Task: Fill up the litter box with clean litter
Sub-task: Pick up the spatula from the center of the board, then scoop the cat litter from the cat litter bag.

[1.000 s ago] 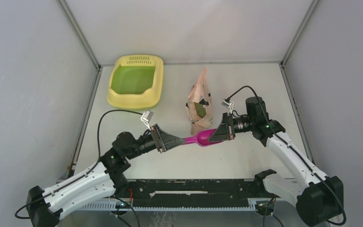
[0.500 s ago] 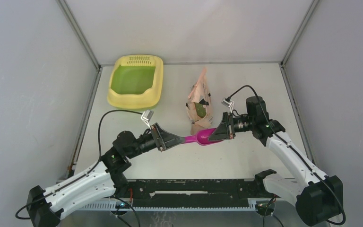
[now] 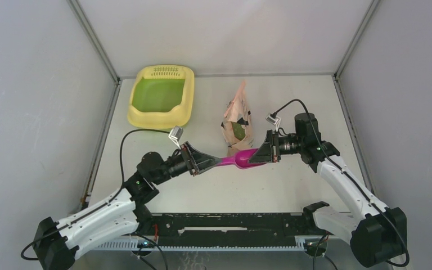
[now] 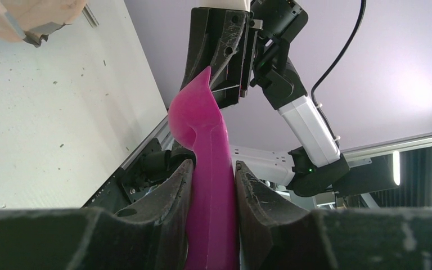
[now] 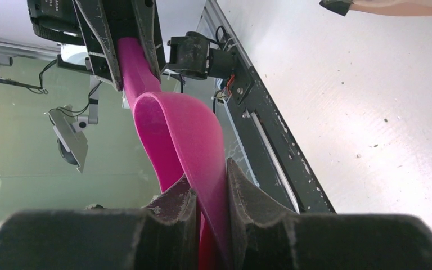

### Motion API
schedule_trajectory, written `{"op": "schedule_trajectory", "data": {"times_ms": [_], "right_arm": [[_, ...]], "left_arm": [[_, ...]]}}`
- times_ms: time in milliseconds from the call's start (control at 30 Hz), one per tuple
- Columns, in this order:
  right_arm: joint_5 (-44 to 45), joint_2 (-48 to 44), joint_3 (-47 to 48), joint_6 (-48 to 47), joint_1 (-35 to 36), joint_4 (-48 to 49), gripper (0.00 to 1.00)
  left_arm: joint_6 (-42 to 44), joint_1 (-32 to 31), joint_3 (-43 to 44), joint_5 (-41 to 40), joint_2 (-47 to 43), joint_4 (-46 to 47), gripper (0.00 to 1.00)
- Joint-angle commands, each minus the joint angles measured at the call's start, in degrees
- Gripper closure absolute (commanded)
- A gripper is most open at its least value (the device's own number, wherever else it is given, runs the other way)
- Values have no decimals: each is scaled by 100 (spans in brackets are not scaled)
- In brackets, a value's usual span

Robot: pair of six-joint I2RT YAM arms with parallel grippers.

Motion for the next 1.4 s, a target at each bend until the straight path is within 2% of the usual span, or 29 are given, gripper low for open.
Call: {"op": "schedule_trajectory", "data": {"times_ms": [0, 100, 200, 233, 300, 333, 367, 467, 533, 633, 733, 900, 1000, 1067, 1133, 1233, 1267, 1367], "right_arm": [[296, -28, 125, 274, 28, 429, 95], [313, -12, 120, 273, 41, 421, 95], [326, 10, 124, 287, 60, 433, 93], [311, 14, 122, 283, 64, 430, 89], [282, -12, 125, 235, 35, 374, 64], [254, -49, 121, 197, -6, 330, 42], [216, -104, 124, 161, -87, 278, 32], [218, -317, 219, -131, -493, -195, 14], [339, -437, 381, -461, -828, -687, 8], [817, -646, 625, -821, -1385, -1265, 7], [1731, -910, 823, -1006, -1645, -1557, 7], [2920, -934, 1157, -1302, -1632, -1770, 8], [3990, -727, 1554, -1492, -1307, -1648, 11], [4724, -341, 2012, -1714, -853, -1566, 11], [5102, 315, 2730, -1887, -559, -1685, 9], [4894, 1384, 3893, -1960, -553, -1888, 6], [4899, 1726, 4287, -1988, -543, -1965, 2], [5467, 2748, 5495, -2110, -382, -2254, 1]], "left_arm": [[-83, -29, 277, 24, -3, 249, 74], [-91, -34, 243, 42, -24, 287, 74], [-105, -28, 225, 56, -16, 335, 97], [-105, -36, 224, 56, -16, 337, 100], [-101, -27, 239, 43, -13, 263, 100], [-105, -8, 252, 4, -34, 179, 100], [-109, 45, 257, -10, -58, 112, 100], [-132, 235, 304, 50, -129, -92, 100], [-125, 353, 372, 60, -177, -293, 100], [-135, 536, 515, -11, -262, -650, 100], [-242, 741, 768, -347, -344, -1148, 100], [-389, 906, 1432, -928, -246, -1847, 100], [-392, 924, 1766, -1081, -110, -2014, 100], [-300, 937, 1963, -1181, -35, -2431, 100], [-319, 1018, 1995, -1177, 46, -2517, 100], [-354, 1085, 1927, -1156, 34, -2473, 100], [-329, 1093, 1925, -1203, -17, -2537, 100], [-261, 1101, 1854, -1396, -273, -2773, 100]]}}
